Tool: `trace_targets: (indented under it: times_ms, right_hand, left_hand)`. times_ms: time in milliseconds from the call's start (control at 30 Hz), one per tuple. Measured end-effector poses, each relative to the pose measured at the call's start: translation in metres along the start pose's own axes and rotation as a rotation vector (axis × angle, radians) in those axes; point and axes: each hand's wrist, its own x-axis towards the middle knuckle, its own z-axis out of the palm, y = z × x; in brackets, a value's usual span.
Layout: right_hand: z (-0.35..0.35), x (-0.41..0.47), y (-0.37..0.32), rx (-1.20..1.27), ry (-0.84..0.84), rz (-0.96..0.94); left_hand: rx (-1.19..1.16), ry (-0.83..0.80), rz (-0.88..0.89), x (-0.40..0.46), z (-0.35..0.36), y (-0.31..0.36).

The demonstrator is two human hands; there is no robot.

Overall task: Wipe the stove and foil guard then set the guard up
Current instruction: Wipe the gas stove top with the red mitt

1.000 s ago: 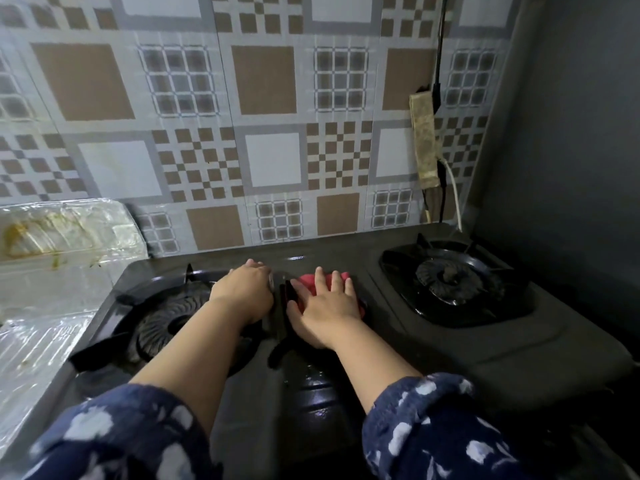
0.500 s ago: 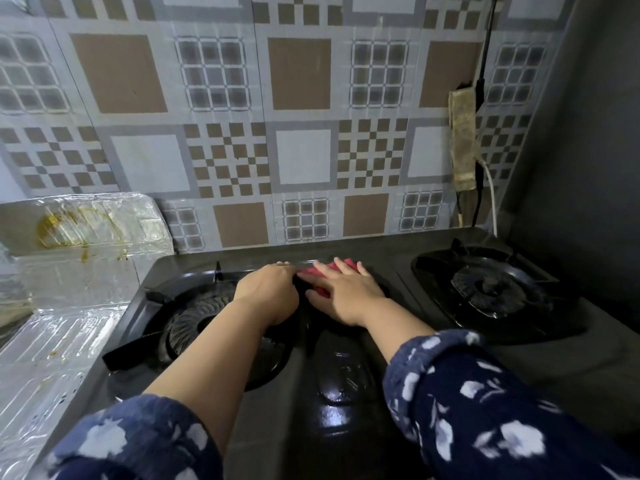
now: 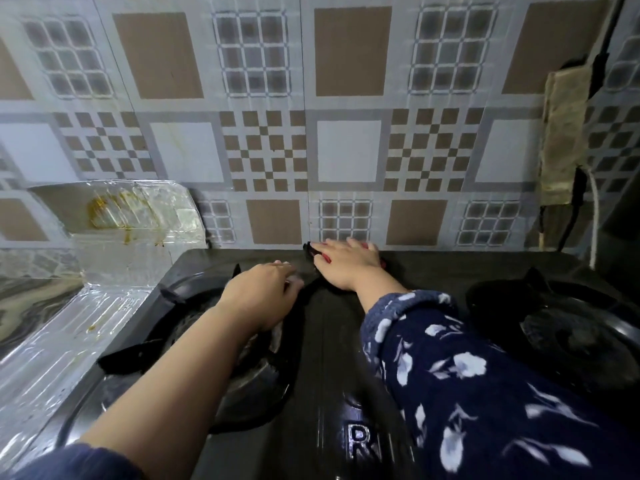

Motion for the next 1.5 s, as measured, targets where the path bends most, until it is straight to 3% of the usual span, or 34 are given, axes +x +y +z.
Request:
trace_targets:
  times_ms: [333,433,600,900,967,1233,1500]
  right_hand:
    - [0.006,-0.084,-0.01,-0.022,-0.002,-0.143]
    - [0.0,-0.095,-0.008,-0.105,-0.052,-0.051]
    - [0.003,-0.087,-0.009,0.04,-0.15,0.011]
    - [-0.009,-0.013,-0.016,0.072,-0.28,-0.237]
    - [-0.004,0.052,-0.046,0.065,-0.334,-0.383]
    - [-0.013,0.09,-0.12,0.008,-0.432,-0.662]
    - [-0.004,0.105,-0.153,0.102,-0.429,-0.701]
  left_hand:
    - [0.019,-0.001,-0.023,-0.027,-0.012,-0.014]
    - [0.05,0.017,0.007,-0.028,-0.016,-0.031]
    - [0.096,-0.026,-0.056,-0.025,-0.025,-0.058]
    - [0.049,-0.176,-0.263,-0.03,-0.02,-0.113]
    - [-0.019,-0.137,-0.424,-0.014,-0.012,-0.145]
    - [-0.117,-0.095,-0.323,-0.014,-0.013,-0.15]
    - [-0.105,-0.097,-0.337,-0.015,-0.014,-0.148]
